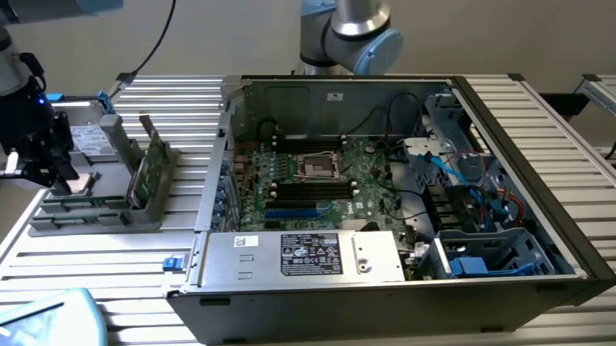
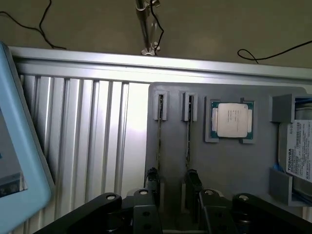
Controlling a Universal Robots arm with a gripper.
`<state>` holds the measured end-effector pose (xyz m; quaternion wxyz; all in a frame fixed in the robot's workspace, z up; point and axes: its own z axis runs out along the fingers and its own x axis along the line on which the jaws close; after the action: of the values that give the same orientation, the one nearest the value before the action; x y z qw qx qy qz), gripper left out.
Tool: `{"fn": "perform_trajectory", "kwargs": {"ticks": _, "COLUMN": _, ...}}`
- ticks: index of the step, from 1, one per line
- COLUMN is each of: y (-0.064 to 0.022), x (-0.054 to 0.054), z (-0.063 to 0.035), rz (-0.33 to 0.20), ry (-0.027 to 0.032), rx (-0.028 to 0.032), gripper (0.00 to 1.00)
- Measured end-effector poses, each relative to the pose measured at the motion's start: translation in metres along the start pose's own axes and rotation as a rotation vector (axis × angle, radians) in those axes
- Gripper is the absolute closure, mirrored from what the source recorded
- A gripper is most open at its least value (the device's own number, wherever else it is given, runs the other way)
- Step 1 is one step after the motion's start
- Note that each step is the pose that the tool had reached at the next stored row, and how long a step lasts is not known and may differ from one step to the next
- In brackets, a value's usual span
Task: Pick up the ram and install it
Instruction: 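Pick up the ram and move it above insertion slot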
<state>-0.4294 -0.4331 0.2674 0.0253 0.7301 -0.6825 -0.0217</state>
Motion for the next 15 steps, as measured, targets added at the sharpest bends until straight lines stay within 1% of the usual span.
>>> {"fn": "perform_trajectory", "kwargs": {"ticks": 15, "y": -0.0018, "x": 0.000, "z": 0.0273, "rz": -0.025, "ry": 0.0017, "rx": 0.0001, "gripper": 0.63}}
